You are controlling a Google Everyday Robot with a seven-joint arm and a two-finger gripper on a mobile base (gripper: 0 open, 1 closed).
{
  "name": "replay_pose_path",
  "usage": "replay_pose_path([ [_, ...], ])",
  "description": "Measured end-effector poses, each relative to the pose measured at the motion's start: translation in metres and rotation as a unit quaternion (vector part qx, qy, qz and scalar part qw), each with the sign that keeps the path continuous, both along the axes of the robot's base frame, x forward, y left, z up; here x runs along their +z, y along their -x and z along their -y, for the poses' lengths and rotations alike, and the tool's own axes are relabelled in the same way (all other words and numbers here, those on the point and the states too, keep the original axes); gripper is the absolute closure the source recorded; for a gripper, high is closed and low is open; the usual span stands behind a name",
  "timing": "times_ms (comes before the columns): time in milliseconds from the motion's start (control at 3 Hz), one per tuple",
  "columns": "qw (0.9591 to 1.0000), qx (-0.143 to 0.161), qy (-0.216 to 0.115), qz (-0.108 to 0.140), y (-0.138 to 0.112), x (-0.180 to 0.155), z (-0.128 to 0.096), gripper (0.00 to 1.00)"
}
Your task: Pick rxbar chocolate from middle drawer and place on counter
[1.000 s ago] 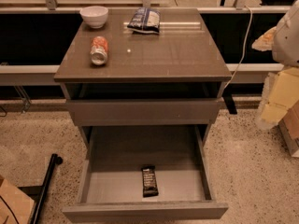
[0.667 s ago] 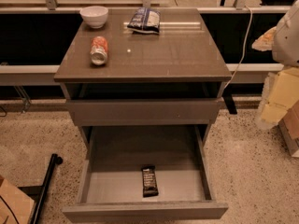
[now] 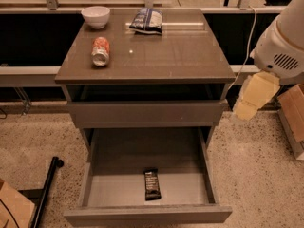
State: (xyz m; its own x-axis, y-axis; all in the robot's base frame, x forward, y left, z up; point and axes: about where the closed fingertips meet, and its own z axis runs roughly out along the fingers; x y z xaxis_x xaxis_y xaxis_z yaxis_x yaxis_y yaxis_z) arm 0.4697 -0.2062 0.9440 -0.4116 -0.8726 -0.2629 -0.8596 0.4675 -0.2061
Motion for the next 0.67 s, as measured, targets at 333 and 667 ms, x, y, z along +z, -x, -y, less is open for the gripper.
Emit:
replay_pose_path([
  [333, 0.9985, -0.051, 0.020, 0.007, -0.0225, -0.0244, -0.0080, 0.00],
  [667, 0.9963, -0.081, 0.026, 0.007, -0.0263, -0.0282, -0.0019, 0.00],
])
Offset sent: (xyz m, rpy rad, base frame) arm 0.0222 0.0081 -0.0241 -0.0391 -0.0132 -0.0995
